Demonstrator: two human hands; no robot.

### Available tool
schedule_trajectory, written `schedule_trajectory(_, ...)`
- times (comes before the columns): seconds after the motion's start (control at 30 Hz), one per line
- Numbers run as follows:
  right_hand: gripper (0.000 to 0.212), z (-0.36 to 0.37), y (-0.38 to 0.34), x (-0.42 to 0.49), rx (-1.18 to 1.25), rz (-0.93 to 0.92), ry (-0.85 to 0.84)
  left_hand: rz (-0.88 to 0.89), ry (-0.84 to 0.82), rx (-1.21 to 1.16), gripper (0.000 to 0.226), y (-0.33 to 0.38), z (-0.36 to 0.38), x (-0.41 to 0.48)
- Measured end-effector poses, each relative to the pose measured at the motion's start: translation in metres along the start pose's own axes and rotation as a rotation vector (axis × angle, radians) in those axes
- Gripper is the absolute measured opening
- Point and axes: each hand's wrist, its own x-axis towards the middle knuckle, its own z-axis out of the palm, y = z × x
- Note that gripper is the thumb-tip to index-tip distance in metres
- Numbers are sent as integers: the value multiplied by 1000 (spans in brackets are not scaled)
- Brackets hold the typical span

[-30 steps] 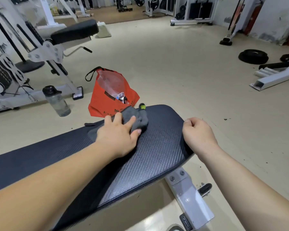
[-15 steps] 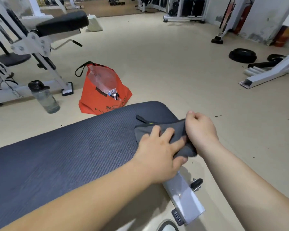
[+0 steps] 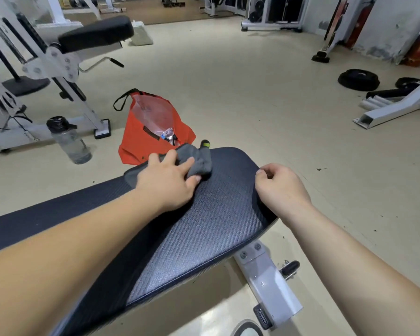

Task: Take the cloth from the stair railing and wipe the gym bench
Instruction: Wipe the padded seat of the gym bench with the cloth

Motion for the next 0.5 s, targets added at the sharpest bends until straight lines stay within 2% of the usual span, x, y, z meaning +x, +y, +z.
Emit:
schedule_trajectory(0.1, 29, -2, 1, 1, 51, 11, 35, -55, -4, -49, 65, 45, -2, 19)
schedule_trajectory(0.17, 37, -4, 2, 2, 120, 7, 70, -12, 5, -71, 66, 74, -2, 20)
schedule_trajectory(0.37, 50, -20, -5, -3, 176, -50, 124, 397, 97, -23, 66, 133, 8, -59)
schedule_trajectory(0.5, 52, -26, -9, -14, 130, -154, 70, 520, 145, 68, 69, 119, 15, -89)
